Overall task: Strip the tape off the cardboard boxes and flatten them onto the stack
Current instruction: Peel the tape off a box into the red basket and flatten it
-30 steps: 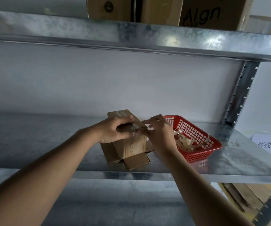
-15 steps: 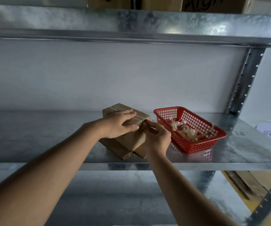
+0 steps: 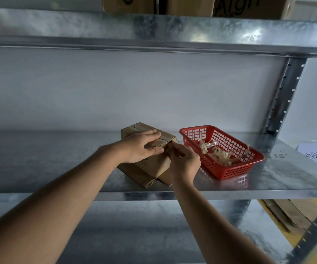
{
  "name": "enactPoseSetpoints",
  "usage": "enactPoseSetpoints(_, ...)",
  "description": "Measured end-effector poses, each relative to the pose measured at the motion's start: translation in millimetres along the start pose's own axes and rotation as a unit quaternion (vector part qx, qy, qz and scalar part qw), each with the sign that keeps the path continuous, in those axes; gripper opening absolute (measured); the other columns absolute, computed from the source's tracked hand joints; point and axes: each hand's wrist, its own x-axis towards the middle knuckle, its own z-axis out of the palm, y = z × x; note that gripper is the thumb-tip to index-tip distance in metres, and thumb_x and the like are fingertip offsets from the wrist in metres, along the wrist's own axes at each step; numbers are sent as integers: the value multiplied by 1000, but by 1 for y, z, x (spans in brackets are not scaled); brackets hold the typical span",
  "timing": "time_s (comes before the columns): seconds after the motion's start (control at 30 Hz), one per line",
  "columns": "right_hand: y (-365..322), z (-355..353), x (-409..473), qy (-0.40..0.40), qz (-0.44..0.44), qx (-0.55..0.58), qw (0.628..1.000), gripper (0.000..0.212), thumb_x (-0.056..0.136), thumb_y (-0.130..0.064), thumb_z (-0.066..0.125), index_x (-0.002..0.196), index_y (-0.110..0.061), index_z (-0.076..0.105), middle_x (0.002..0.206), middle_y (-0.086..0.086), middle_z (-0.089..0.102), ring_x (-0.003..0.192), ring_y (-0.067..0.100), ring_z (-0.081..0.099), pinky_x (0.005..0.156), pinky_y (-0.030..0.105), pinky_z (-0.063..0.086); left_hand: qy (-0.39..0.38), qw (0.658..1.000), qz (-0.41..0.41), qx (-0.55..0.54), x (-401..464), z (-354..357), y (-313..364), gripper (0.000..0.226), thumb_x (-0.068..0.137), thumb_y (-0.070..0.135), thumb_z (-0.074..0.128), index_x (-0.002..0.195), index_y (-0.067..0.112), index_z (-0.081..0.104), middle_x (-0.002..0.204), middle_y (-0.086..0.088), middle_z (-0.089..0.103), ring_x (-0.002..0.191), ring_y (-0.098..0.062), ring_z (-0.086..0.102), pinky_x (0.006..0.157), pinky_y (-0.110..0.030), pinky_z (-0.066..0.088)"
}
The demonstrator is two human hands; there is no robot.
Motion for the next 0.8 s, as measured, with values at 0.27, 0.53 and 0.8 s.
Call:
enactPoseSetpoints(0.27,2,4,6,-3,-7,-1,1000,5,91,-23,79,90,-28,77,86,-14,74,78,-1,69,77,40,63,-4,1000,8,-5,1,1,-4,85,88,76,48,162,39,27,170,23,10,158,-8,6,129,-41,12)
enactPoseSetpoints(0.53,-6,4,17,-103,-13,-111,988,11,104,-14,53,102,-15,63,109,0,59,98,16,54,80,29,38,3,1000,15,6,3,1,-6,87,87,77,47,162,38,27,170,22,11,158,-8,6,129,-38,8)
enactPoseSetpoints(0.8,-33,-8,36,-246,41,-197,948,19,105,-16,43,100,-7,60,100,13,67,91,29,68,80,50,60,15,999,26,24,1,-1,-3,81,94,69,55,162,35,29,171,15,14,158,-10,10,126,-29,9)
